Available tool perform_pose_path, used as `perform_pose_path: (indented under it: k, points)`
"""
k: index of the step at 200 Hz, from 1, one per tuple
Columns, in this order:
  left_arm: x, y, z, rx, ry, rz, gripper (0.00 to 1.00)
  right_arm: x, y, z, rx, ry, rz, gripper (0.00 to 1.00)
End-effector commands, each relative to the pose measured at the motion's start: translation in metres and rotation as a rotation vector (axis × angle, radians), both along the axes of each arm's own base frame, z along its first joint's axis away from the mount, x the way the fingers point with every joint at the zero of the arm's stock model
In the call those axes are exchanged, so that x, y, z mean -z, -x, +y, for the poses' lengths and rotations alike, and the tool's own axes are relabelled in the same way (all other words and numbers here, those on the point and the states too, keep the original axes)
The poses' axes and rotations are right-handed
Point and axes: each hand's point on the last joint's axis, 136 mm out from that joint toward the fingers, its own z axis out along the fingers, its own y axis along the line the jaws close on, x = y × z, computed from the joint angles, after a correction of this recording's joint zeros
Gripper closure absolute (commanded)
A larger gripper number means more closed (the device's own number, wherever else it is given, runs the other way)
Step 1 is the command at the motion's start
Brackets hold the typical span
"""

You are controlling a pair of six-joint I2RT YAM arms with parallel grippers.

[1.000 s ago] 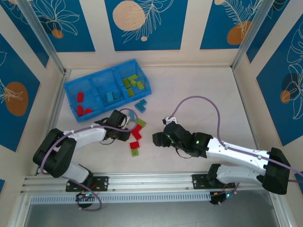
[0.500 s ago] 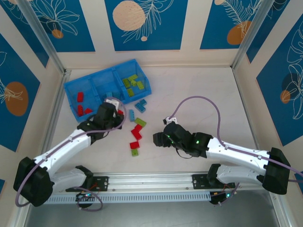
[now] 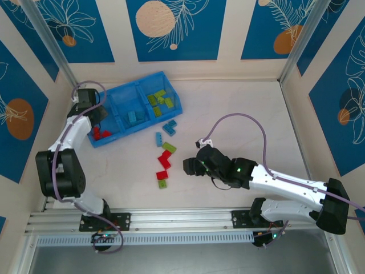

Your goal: Sort the legos into containers by color

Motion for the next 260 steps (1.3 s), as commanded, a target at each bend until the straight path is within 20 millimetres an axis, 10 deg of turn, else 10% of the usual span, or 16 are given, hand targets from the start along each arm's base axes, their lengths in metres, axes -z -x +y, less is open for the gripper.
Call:
perform_pose_path:
  k: [1,38,76,99,153,210,260]
  points:
    - [-0.028,0.002,-0.012,0.027,0.071,-0.061,0.42,-0.009,-0.001,-0.003,0.021,-0.009,-0.013,0.29]
    - [-0.063,0.039,-0.036,0.072,0.109,-0.137,0.41,-0.003,-0.004,0.002,0.027,0.003,-0.004,0.29]
    - [-0.067,0.099,-0.131,0.293,0.184,-0.164,0.41,0.004,-0.015,0.003,0.074,0.031,-0.002,0.29]
    - [-0.045,0.14,-0.194,0.49,0.197,-0.086,0.4,0.009,-0.021,-0.004,0.134,0.045,0.003,0.28]
    - [0.045,0.223,-0.276,0.666,0.197,0.211,0.3,0.025,-0.025,-0.018,0.219,0.04,0.065,0.21]
    - [0.107,0.252,-0.287,0.659,0.034,0.381,0.1,0.026,-0.024,-0.016,0.198,0.03,0.083,0.21]
    - [0.126,0.244,-0.274,0.594,-0.065,0.383,0.12,0.033,-0.019,-0.02,0.195,0.041,0.103,0.21]
